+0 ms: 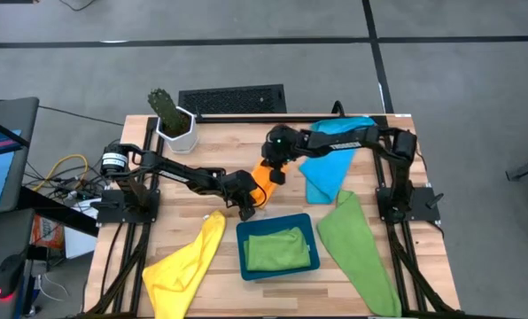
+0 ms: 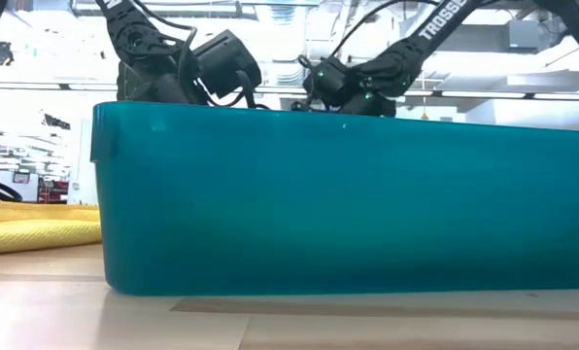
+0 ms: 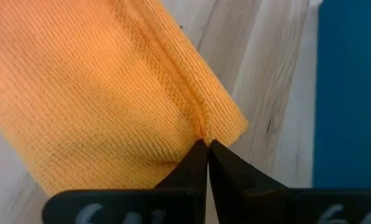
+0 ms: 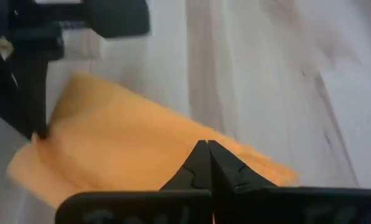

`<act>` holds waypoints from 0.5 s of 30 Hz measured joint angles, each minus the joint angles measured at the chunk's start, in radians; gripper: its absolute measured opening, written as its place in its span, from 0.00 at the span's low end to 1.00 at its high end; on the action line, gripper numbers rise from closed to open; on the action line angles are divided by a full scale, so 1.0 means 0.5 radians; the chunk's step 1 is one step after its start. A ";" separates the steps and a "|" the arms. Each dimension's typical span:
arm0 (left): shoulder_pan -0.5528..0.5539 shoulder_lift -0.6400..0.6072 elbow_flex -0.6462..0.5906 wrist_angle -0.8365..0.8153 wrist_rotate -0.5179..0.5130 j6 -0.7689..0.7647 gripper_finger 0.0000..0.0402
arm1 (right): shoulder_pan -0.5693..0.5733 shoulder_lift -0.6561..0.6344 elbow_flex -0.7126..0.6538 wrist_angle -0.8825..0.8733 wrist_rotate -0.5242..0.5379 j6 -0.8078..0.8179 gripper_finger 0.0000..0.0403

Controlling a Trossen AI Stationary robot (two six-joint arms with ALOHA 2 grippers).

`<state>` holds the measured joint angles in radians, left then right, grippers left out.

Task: Fold microfiber towels
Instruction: Fold the orange microfiber towel

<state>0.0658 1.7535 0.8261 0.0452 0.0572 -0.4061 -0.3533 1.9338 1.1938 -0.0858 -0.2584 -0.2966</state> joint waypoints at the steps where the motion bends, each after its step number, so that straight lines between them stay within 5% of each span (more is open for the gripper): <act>1: 0.000 0.000 0.000 0.000 -0.013 0.000 0.00 | -0.014 -0.017 0.000 -0.047 0.002 -0.002 0.02; 15: 0.000 0.000 0.000 -0.002 -0.027 -0.055 0.00 | -0.116 -0.030 -0.102 -0.141 0.006 -0.021 0.03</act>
<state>0.0658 1.7535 0.8261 0.0441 0.0436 -0.4337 -0.4111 1.9186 1.1427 -0.1565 -0.2554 -0.3073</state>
